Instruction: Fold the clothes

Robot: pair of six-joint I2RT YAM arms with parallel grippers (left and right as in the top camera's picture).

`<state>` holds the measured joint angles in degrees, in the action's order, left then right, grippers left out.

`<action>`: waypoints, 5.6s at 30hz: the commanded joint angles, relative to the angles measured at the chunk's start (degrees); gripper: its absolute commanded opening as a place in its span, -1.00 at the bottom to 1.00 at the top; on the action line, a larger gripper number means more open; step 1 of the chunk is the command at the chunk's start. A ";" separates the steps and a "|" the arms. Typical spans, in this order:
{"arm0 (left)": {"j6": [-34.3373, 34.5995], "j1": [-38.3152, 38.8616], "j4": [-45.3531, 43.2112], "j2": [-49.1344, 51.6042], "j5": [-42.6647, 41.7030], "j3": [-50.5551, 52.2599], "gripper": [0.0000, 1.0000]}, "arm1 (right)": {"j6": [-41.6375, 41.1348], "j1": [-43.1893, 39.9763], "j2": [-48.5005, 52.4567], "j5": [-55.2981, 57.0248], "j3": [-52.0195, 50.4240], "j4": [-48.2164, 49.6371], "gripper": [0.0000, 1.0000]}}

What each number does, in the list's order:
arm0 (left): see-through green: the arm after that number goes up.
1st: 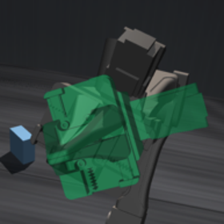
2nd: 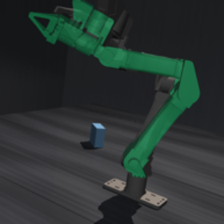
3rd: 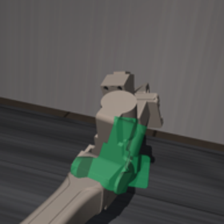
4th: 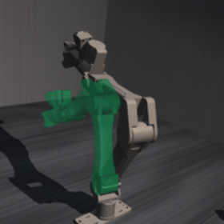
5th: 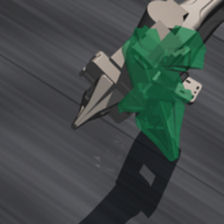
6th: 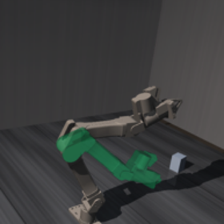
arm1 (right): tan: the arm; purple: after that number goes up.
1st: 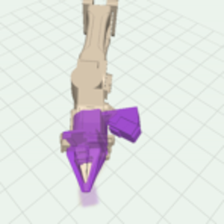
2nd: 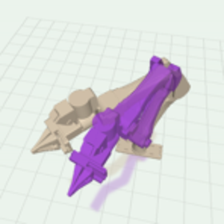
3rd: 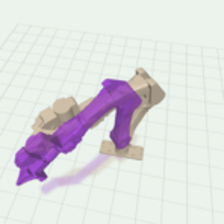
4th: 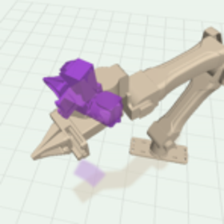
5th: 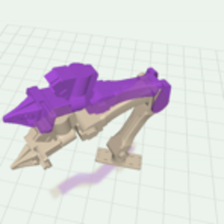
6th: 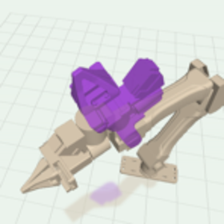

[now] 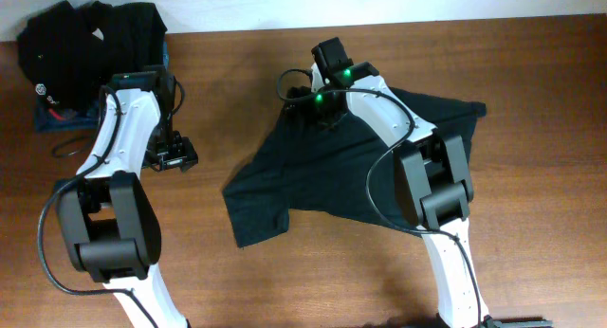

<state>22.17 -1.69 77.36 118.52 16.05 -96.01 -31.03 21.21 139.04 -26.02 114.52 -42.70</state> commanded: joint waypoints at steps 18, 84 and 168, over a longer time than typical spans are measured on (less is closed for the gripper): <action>0.94 -0.09 -0.39 -0.24 -0.35 -0.79 0.98 | -4.31 4.39 0.98 -0.61 0.13 6.03 -0.92; -8.63 23.65 -18.73 6.78 -17.84 -0.07 0.98 | 18.84 -11.85 0.83 -17.42 1.64 -0.48 0.97; 2.67 3.28 -6.01 6.08 14.75 -5.40 0.98 | -20.98 -0.17 0.85 4.79 1.62 2.73 0.98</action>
<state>23.68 1.74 71.59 125.25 32.84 -100.40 -48.07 21.06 139.48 -27.05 115.00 -41.71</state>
